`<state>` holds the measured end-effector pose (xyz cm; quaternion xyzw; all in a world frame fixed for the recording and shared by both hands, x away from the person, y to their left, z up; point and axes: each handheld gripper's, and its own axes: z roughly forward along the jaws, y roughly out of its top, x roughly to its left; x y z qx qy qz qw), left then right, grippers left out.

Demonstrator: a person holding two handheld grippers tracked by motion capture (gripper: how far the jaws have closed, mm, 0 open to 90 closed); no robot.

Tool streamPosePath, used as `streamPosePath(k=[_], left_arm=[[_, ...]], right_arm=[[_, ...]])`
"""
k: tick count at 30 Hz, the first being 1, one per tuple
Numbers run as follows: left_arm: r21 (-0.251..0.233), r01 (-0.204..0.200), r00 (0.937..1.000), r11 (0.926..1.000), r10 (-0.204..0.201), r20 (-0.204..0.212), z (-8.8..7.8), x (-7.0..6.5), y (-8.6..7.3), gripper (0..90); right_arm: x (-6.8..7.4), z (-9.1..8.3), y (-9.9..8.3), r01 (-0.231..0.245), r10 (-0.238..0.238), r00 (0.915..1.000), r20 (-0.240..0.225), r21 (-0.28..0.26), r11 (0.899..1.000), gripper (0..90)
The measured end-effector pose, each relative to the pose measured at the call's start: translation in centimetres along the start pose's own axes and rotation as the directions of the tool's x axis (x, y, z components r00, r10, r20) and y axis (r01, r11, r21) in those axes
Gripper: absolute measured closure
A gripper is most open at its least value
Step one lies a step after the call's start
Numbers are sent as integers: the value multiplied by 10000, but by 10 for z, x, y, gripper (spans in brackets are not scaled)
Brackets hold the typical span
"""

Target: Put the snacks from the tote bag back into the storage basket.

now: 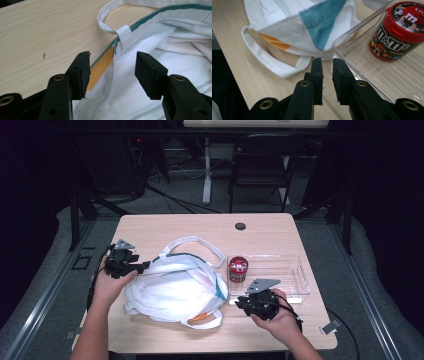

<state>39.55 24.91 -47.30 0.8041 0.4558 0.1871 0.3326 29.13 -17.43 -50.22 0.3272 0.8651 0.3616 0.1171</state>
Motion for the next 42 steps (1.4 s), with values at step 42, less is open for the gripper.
streamPosePath(k=[42], left_arm=[[169,-133,9999,9998,134,-76,3,-2,0,463]], right_arm=[[5,29,-25,-7,25,9995,-314,599,9982,769]])
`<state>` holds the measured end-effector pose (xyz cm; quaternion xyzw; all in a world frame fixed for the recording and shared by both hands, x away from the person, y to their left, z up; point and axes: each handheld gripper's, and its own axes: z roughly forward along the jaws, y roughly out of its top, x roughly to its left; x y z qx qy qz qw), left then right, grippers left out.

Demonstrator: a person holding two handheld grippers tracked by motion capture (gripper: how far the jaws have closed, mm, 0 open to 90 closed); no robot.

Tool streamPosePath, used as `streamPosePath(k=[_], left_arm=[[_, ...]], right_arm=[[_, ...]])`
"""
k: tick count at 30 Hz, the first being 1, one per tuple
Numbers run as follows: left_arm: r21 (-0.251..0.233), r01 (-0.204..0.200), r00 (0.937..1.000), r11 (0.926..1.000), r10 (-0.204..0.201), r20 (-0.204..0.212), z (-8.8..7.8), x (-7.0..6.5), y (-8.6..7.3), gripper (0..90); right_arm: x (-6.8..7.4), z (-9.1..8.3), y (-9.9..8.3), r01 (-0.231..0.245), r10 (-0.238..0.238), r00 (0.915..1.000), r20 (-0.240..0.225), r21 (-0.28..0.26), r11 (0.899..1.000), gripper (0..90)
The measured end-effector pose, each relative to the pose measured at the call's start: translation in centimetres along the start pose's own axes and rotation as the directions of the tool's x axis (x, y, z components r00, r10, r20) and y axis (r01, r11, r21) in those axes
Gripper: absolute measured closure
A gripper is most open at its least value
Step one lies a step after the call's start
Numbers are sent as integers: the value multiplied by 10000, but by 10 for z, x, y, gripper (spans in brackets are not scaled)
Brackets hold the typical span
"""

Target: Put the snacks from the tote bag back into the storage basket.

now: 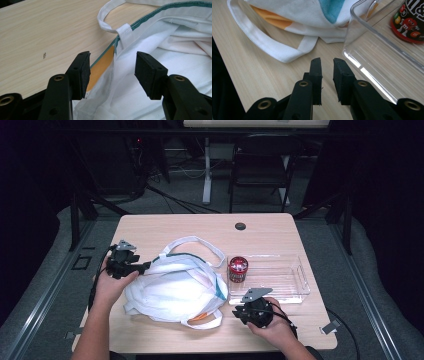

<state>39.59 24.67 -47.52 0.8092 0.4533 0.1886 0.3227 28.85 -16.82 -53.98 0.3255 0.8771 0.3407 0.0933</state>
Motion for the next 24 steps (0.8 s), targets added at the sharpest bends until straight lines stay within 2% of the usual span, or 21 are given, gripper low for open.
streamPosePath(k=[8,18,24], left_arm=[[-70,-18,10000,10000,17,-73,1,-1,0,463],[-13,-12,10000,10000,12,-29,0,0,0,463],[-86,42,10000,10000,-42,-84,1,0,0,464]], right_arm=[[-3,0,0,-239,241,9997,78,-225,9995,761],[-5,1,-1,-272,273,9996,98,-61,9996,755],[-5,1,-1,-320,322,9994,126,-139,9994,755]])
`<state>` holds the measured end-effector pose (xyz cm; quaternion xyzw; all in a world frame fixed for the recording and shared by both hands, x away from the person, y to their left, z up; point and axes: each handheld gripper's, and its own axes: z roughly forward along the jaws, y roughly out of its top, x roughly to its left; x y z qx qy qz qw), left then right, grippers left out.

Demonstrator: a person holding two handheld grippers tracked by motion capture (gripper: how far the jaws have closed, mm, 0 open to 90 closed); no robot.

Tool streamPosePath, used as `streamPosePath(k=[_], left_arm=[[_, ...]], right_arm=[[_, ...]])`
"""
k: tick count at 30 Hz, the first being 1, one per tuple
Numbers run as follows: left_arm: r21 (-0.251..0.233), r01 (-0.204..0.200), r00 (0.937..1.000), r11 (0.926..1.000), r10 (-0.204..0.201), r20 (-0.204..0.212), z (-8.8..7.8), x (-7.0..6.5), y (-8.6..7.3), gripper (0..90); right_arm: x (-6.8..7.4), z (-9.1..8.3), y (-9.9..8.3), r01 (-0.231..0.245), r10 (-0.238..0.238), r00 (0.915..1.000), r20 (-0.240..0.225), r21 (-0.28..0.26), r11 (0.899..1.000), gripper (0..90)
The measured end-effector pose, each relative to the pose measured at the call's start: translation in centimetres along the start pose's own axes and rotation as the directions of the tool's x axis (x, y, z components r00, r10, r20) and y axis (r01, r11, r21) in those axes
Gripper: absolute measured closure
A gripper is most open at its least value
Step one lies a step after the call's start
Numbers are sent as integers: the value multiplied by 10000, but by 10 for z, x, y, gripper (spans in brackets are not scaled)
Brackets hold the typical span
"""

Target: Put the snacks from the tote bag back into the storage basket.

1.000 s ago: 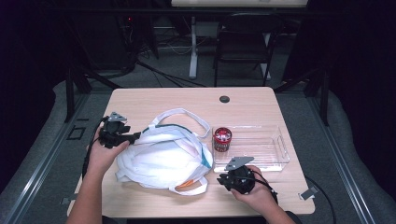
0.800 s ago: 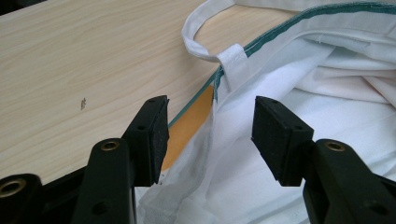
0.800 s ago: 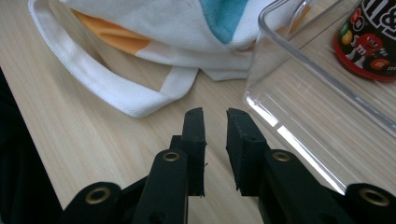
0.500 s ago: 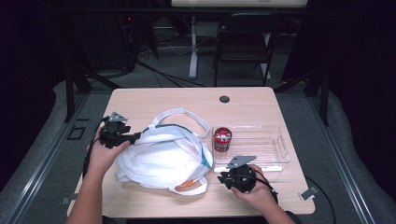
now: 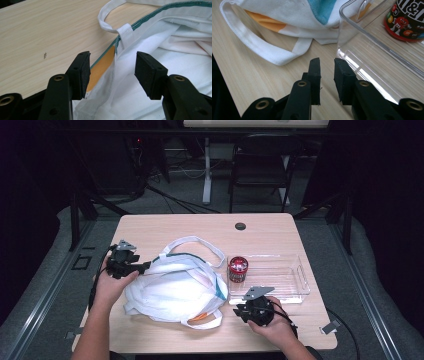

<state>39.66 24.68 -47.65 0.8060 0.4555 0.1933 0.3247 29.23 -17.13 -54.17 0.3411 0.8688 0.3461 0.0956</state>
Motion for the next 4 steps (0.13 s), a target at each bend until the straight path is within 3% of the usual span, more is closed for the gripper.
streamPosePath(k=[4], left_arm=[[-44,46,10000,10000,-46,6,0,0,0,463]], right_arm=[[0,0,0,-17,17,10000,10,19,10000,753]])
